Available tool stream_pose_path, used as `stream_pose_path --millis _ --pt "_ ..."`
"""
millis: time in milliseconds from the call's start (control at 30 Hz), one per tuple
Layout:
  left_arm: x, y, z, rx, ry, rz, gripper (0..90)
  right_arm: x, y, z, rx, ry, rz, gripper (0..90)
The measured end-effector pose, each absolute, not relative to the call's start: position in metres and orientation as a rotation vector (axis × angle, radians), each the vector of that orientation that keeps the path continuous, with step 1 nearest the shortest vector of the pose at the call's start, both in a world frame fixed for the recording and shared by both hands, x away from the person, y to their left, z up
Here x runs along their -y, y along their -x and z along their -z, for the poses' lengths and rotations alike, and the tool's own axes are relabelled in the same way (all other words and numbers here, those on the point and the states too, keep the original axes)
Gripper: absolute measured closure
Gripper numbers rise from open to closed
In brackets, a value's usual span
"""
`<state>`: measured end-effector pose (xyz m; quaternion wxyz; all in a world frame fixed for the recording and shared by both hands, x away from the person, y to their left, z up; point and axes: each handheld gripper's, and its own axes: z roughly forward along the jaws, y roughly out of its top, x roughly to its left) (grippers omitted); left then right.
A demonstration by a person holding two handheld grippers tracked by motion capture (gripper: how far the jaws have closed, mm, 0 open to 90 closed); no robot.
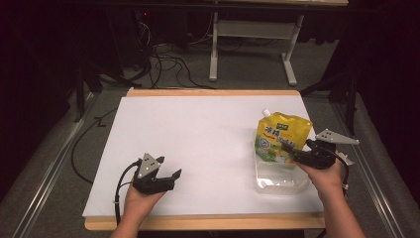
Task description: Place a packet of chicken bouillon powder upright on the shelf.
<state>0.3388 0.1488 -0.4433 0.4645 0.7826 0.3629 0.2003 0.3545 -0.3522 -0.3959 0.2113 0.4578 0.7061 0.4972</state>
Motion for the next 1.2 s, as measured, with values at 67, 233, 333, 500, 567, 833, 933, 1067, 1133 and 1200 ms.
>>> stream_pose_path --millis 67,233,333,500,567,833,933,1067,1133,1200 --pt "-0.149 -0.339 0.443 -0.892 -1.920 -0.491 24.1 0.351 -0.354 0.395 -1.954 -1.278 -1.366 27.7" --pt "-0.149 -0.339 0.443 -0.889 -1.921 -0.492 24.1 0.351 -0.354 0.395 -1.937 -1.289 -1.346 17.8" --pt "-0.149 -0.338 0.443 -0.889 -1.920 -0.490 24.1 0.351 -0.353 0.395 -1.936 -1.294 -1.341 16.3" --pt "-0.149 -0.338 0.442 -0.883 -1.920 -0.490 24.2 0.350 -0.349 0.393 -1.932 -1.287 -1.328 15.3" --pt "-0.148 -0.338 0.442 -0.881 -1.916 -0.488 24.2 0.350 -0.347 0.393 -1.929 -1.282 -1.329 15.2" --pt "-0.148 -0.337 0.441 -0.871 -1.907 -0.482 24.3 0.358 -0.334 0.389 -1.898 -1.282 -1.324 15.2" --pt "-0.148 -0.336 0.440 -0.865 -1.907 -0.482 24.3 0.361 -0.328 0.388 -1.893 -1.282 -1.319 15.2" --pt "-0.146 -0.335 0.438 -0.854 -1.904 -0.483 24.4 0.364 -0.317 0.386 -1.886 -1.274 -1.318 15.0" --pt "-0.145 -0.334 0.438 -0.848 -1.901 -0.486 24.4 0.363 -0.310 0.383 -1.882 -1.265 -1.324 15.0" --pt "-0.145 -0.334 0.437 -0.841 -1.902 -0.487 24.4 0.362 -0.304 0.381 -1.880 -1.256 -1.328 15.0"
